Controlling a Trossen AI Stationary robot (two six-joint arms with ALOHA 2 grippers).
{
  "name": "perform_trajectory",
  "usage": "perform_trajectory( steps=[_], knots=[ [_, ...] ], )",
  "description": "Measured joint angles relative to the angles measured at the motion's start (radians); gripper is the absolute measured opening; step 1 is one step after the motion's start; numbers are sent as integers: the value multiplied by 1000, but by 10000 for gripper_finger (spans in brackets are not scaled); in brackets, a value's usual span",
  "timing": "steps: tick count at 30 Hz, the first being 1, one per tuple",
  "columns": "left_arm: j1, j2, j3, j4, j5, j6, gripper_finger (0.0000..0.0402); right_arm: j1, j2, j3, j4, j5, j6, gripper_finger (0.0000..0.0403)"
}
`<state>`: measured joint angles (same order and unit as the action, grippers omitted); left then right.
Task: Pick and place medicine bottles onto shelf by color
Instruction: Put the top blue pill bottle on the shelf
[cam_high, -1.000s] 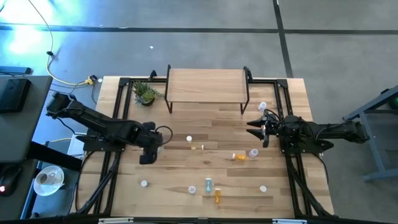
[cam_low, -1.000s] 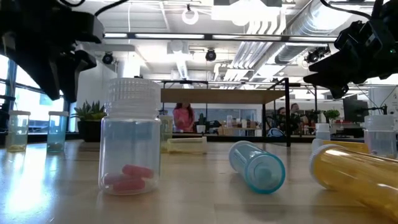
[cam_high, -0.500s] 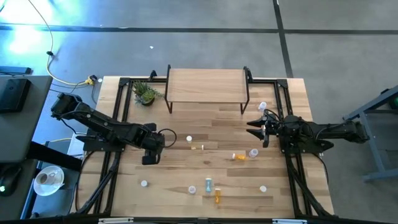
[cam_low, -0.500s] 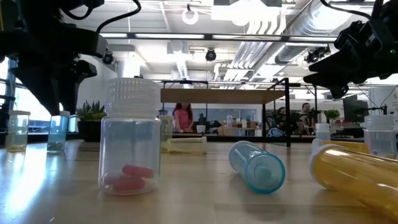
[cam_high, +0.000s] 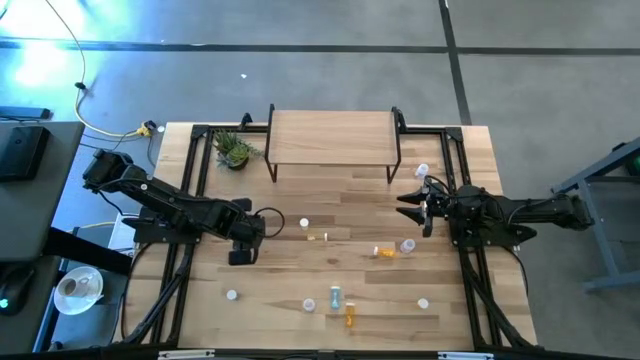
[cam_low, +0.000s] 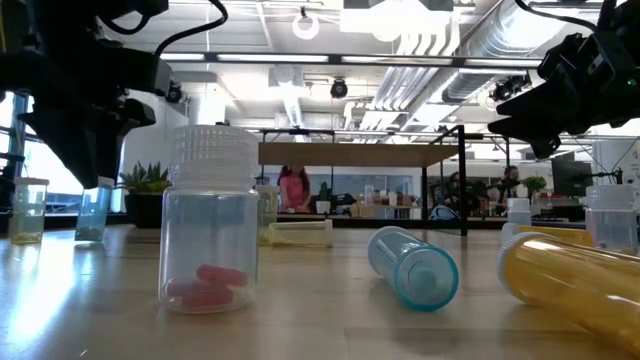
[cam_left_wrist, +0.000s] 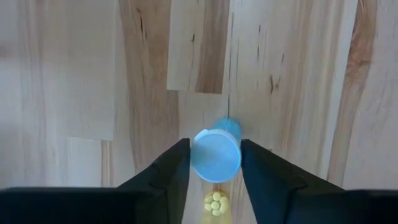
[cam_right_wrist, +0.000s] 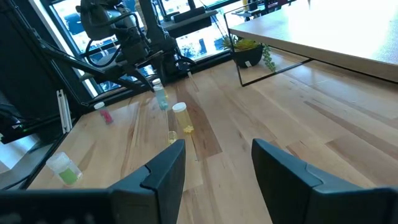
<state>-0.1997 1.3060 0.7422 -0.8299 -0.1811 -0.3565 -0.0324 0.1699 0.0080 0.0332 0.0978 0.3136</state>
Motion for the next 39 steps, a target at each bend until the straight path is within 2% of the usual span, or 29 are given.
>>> perform_trajectory(
  steps=[5,16,21,27,39],
  knots=[
    [0,-1,0,0,1,0,103,0,0,0,0,0,0,177],
    [8,-4,1,-1,10,33,104,0,0,0,0,0,0,177],
    [48,-5,63,-15,36,89,107,0,0,0,0,0,0,177],
    [131,-5,165,-55,43,228,109,0,0,0,0,0,0,177],
    [386,-5,404,-125,31,432,107,0,0,0,0,0,0,177]
  ],
)
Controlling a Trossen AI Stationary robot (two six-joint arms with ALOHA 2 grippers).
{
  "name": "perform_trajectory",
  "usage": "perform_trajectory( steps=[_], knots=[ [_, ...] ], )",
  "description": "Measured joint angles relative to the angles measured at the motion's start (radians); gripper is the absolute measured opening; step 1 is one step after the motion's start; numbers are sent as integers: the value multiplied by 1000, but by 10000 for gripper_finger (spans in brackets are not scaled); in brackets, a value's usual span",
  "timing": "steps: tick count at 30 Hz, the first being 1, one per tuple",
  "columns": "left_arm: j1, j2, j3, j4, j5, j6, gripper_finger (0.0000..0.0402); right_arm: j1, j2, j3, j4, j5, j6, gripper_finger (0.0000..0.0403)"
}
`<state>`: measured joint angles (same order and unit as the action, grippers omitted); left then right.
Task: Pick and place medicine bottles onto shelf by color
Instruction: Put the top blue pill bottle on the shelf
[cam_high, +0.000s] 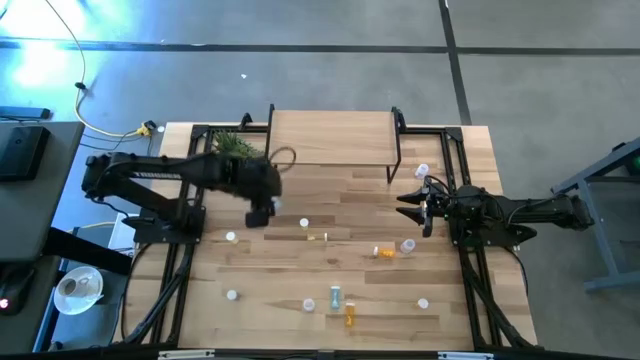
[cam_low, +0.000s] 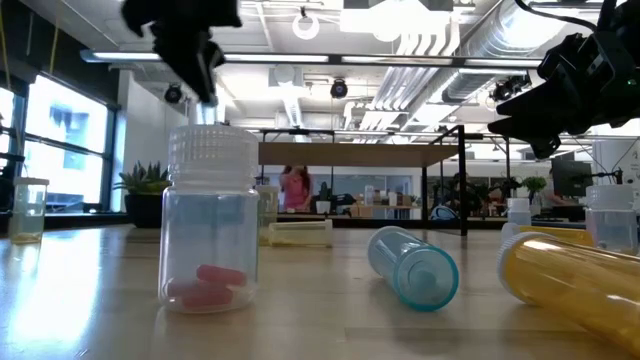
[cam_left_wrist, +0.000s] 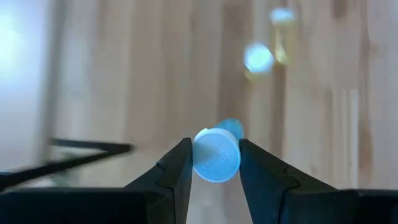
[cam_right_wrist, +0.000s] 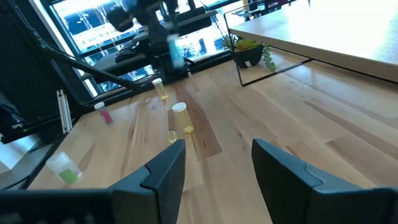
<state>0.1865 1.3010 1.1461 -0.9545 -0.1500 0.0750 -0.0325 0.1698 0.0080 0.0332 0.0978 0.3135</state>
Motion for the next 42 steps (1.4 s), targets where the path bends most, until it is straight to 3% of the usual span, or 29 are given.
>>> perform_trajectory(
  steps=[8,21,34,42],
  knots=[
    [200,26,189,-11,-154,128,107,0,0,0,0,0,0,177],
    [479,297,564,-36,-185,286,107,0,0,0,0,0,0,177],
    [552,489,698,-189,-139,292,106,0,0,0,0,0,0,177],
    [555,506,708,-223,-100,268,106,0,0,0,0,0,0,177]
  ],
)
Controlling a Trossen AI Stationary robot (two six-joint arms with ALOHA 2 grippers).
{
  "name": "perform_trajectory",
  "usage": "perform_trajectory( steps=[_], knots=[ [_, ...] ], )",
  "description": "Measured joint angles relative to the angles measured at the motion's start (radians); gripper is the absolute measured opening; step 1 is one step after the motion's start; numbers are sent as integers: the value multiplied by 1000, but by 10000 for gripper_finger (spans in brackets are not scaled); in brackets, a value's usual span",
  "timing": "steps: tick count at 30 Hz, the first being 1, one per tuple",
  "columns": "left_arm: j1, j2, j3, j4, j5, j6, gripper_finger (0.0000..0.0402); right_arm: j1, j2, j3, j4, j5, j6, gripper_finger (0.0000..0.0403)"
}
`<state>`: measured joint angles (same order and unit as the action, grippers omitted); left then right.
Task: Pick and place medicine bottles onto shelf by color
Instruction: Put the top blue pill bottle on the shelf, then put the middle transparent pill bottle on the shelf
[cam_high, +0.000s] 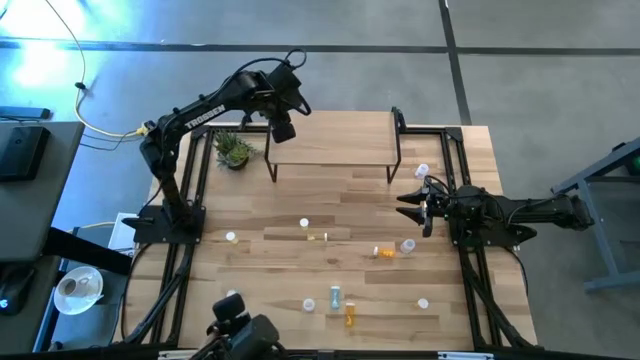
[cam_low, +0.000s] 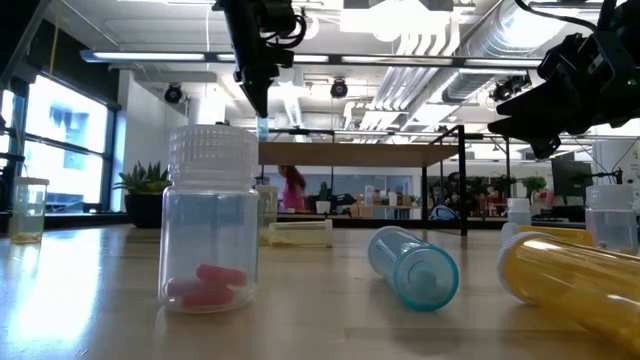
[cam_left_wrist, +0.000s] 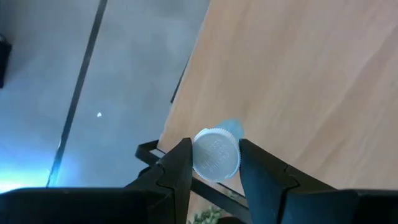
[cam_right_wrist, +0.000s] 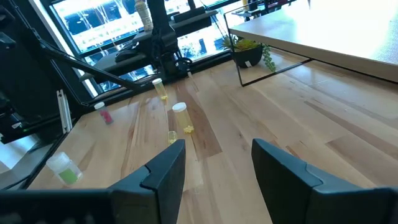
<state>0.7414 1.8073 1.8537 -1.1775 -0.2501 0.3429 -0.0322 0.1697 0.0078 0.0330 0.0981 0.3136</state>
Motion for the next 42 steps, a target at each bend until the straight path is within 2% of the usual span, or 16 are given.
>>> perform_trajectory(
  steps=[3,27,42],
  knots=[
    [1,0,0,-7,52,-16,106,0,0,0,0,0,0,177],
    [24,45,-1,-8,29,1,107,0,0,0,0,0,0,177],
    [24,45,-1,-6,30,1,169,0,0,0,0,0,0,177]
  ],
)
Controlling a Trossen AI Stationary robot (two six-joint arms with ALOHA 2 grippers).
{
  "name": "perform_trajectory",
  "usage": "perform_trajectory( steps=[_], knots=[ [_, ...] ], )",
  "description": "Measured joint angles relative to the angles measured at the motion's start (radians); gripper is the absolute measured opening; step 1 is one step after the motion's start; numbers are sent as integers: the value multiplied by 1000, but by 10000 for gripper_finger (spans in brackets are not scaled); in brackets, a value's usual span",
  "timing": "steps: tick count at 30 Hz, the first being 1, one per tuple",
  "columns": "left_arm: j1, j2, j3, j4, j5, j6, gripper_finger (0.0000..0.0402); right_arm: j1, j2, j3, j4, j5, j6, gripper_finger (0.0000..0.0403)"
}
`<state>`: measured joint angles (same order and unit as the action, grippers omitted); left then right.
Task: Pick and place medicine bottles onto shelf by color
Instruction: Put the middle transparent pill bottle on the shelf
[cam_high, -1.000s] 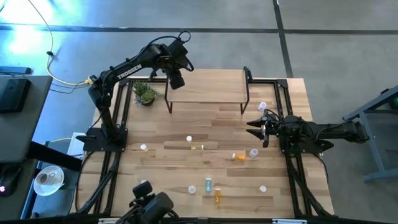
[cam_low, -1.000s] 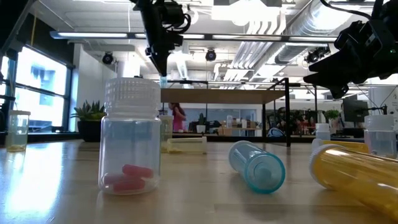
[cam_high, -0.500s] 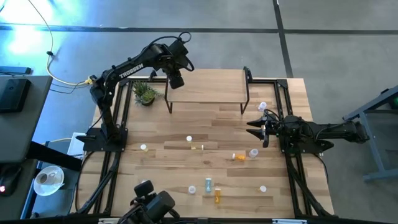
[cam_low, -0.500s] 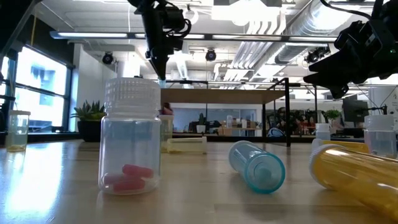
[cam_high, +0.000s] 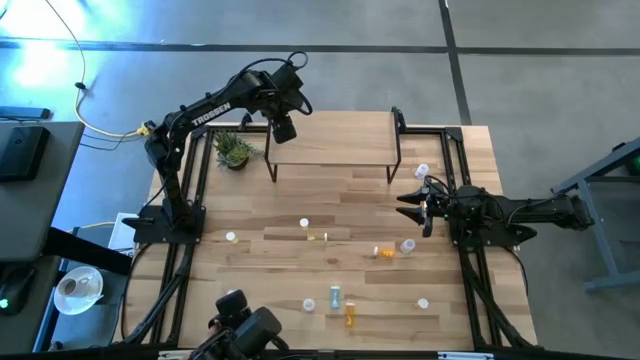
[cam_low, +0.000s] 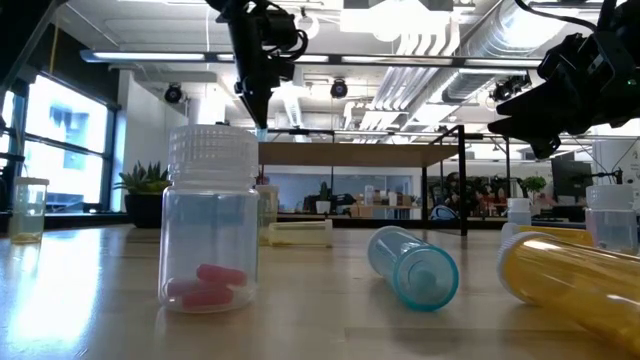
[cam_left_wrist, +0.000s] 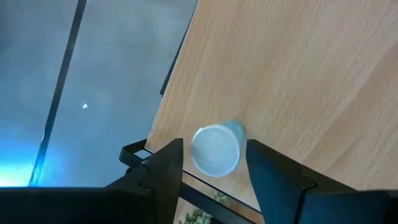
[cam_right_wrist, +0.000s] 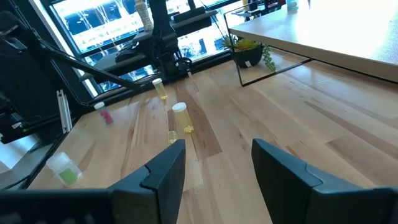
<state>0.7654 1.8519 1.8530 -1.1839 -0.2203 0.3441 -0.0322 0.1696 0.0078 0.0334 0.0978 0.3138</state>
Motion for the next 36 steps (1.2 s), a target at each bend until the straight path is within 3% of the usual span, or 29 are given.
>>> perform_trajectory(
  steps=[9,18,29,32,36],
  knots=[
    [-4,0,38,-3,-10,30,177,0,0,0,0,0,0,177],
    [-34,-1,221,-117,11,34,177,0,0,0,0,0,0,177],
    [-43,-96,229,-120,448,11,163,0,0,0,0,0,0,177],
    [-56,-133,161,-72,547,17,159,0,0,0,0,0,0,177],
    [-86,-200,6,3,599,14,159,0,0,0,0,0,0,177]
  ],
)
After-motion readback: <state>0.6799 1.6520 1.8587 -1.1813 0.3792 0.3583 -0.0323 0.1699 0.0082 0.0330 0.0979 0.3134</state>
